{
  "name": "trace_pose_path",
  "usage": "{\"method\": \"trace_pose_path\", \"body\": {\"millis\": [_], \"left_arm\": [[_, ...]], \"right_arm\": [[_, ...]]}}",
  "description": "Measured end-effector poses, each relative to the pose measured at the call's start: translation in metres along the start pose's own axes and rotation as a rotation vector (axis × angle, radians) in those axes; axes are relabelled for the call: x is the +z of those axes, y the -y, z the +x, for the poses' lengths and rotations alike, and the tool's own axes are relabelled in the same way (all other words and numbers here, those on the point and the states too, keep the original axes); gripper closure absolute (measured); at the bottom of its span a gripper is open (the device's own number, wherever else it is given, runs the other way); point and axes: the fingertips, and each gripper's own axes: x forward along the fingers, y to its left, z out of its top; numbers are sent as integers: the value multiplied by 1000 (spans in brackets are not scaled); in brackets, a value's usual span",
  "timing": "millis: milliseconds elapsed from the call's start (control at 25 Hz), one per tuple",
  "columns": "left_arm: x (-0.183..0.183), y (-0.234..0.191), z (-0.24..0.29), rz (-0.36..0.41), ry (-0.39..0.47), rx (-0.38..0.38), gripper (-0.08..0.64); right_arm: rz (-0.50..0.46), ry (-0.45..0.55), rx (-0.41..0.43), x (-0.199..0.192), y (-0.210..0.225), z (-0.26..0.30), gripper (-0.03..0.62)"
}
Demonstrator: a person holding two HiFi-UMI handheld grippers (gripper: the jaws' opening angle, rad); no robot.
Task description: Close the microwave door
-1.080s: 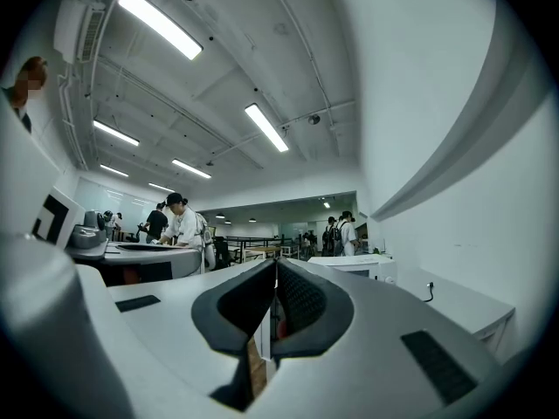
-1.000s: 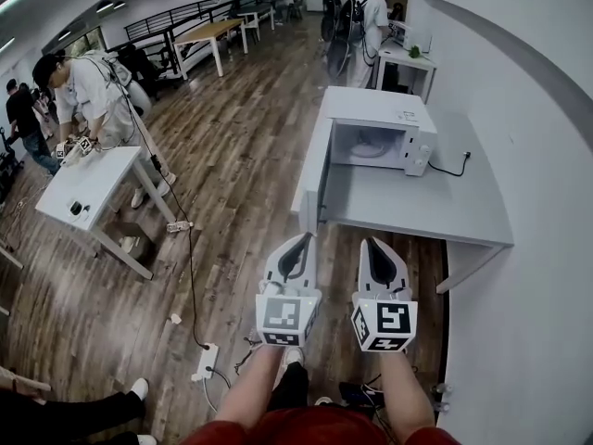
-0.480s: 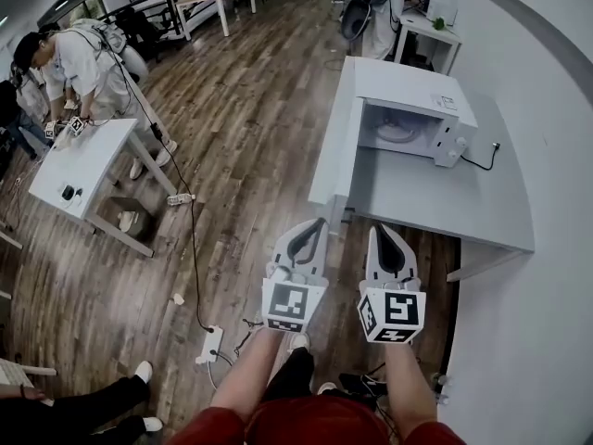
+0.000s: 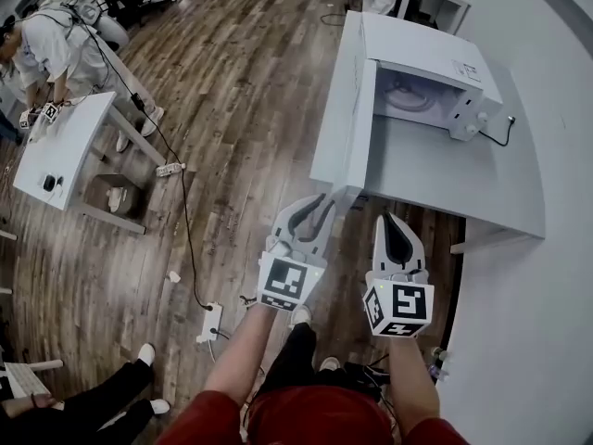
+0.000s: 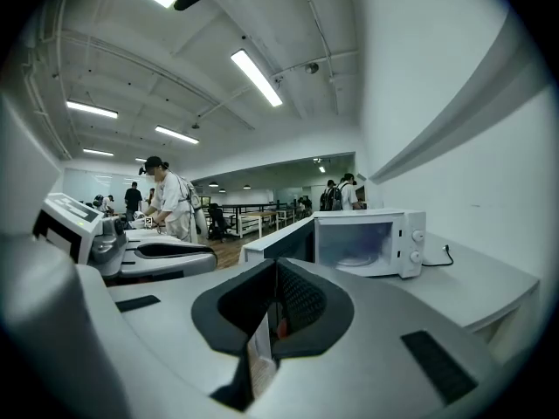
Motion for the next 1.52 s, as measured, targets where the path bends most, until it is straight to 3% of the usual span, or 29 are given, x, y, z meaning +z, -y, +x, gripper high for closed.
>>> {"method": "trace_pose_path", "body": {"millis": [80,440,680,920,1240,1520], "left_arm": [[-10,-2,7,5,-17,-55,454],[-38,-7,35,71,-55,-272,387],[-44,-4,49,97,-73,-448,380],[-49,3,54,74,-80,-560,382],[-50,12,59,93,-90,-631,396],[-48,21,61,98,-97,-630,400]], "right_arm": [[3,-17,-11,-7,3,6,563],[11,-65,-52,-26,11,28,563],[14,-89,-83,-34,16,37,565],[11,-98,-109,-34,18,40,565],[10,-106,-144,-35,26,40,564],[12,-85,-173,-30,34,28,564]]}}
